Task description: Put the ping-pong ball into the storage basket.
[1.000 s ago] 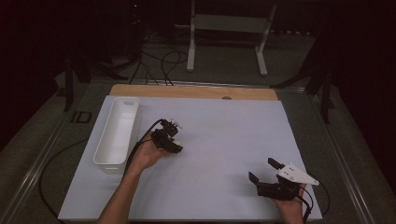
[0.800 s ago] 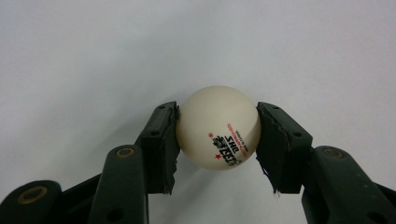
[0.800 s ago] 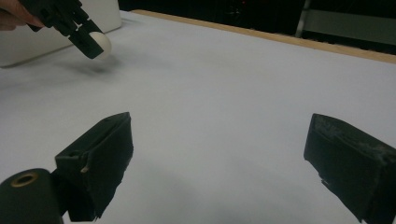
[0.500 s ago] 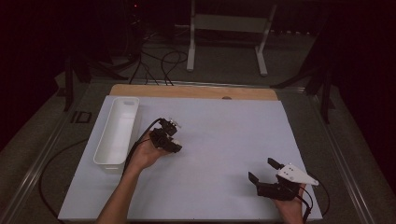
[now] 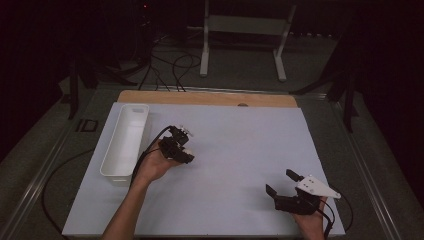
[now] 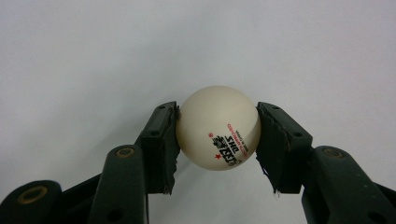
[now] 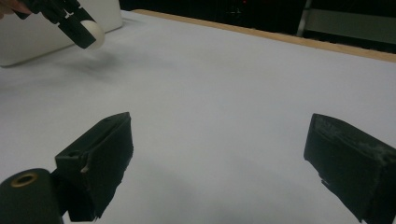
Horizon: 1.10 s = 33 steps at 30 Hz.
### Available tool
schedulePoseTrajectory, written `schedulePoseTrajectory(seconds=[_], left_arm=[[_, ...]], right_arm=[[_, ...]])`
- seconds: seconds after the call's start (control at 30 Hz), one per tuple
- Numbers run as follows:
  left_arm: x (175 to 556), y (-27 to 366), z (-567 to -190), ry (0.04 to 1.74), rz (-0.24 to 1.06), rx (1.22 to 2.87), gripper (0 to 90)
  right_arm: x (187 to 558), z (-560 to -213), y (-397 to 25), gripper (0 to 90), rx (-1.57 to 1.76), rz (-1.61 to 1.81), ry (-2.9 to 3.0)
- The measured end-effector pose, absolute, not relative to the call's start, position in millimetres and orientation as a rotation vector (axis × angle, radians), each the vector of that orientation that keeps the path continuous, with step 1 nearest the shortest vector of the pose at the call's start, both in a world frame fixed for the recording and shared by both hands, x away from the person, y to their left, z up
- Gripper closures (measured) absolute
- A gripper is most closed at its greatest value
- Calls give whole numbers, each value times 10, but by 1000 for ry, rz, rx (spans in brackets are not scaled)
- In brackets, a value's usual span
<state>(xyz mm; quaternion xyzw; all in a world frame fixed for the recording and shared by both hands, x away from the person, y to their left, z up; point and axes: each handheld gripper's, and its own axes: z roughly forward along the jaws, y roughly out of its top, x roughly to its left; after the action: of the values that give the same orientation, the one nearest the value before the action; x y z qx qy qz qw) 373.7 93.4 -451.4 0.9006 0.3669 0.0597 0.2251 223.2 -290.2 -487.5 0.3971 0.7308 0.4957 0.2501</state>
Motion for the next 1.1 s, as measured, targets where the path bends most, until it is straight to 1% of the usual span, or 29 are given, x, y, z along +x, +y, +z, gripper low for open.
schedulePoseTrajectory(seconds=[1.1], left_arm=[[3681,986,-4182,984,205,2459,513]], right_arm=[[2229,-4873,-2903,77,1084,1357,1984]])
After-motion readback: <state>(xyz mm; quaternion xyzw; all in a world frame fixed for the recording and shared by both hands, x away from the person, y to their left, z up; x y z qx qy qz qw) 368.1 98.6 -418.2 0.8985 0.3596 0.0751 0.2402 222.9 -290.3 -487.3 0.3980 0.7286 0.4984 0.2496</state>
